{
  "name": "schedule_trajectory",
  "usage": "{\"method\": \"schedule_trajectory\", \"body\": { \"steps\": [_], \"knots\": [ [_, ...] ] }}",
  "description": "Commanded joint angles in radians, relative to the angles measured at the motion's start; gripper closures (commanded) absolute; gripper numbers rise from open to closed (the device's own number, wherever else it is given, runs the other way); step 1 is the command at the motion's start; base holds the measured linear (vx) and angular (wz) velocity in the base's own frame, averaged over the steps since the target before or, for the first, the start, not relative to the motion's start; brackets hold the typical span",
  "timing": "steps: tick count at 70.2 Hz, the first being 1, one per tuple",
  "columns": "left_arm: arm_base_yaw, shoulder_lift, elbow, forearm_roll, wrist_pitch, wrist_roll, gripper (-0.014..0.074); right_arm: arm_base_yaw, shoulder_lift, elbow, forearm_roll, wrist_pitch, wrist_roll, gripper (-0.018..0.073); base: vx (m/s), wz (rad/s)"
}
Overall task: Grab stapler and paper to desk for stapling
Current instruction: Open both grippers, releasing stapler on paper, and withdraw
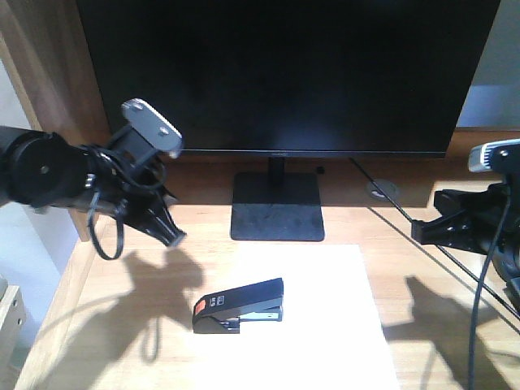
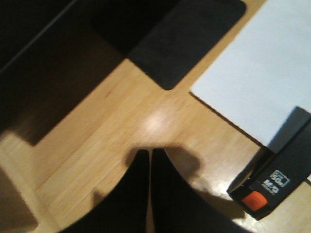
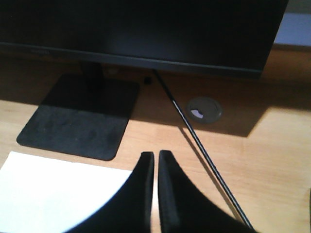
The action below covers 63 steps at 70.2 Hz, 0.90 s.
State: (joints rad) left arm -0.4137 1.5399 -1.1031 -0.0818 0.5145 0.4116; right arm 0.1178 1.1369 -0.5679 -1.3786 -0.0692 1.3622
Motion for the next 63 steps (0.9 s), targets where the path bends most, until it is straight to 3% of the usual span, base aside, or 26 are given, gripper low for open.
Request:
{"method": "schedule_trajectory", "body": {
  "steps": [1, 4, 12, 37, 63],
  "knots": [
    [-0.003, -0.076, -0.021, 0.196, -0.058, -0.258, 0.0603, 0.001, -0.043, -0.025, 0.004, 0.001, -0.003, 0.0571, 0.00, 0.00],
    [-0.003, -0.096, -0.021, 0.261, -0.058, -0.335, 0.0603, 0.001, -0.056, -0.025, 0.007, 0.001, -0.002, 0.0570, 0.00, 0.00],
    [-0.003, -0.156, 0.008, 0.327, -0.115, -0.418, 0.0603, 0.001, -0.104, -0.025, 0.008, 0.001, -0.002, 0.0569, 0.00, 0.00],
    [-0.003, -0.437, 0.321, 0.326, -0.497, -0.418, 0.0603, 0.001, -0.387, 0.096, 0.031, -0.025, 0.000, 0.0566, 0.00, 0.00],
    [-0.003, -0.728, 0.577, 0.326, -0.559, -0.412, 0.0603, 0.001, -0.772, 0.295, 0.031, -0.030, 0.000, 0.0566, 0.00, 0.00]
  ]
}}
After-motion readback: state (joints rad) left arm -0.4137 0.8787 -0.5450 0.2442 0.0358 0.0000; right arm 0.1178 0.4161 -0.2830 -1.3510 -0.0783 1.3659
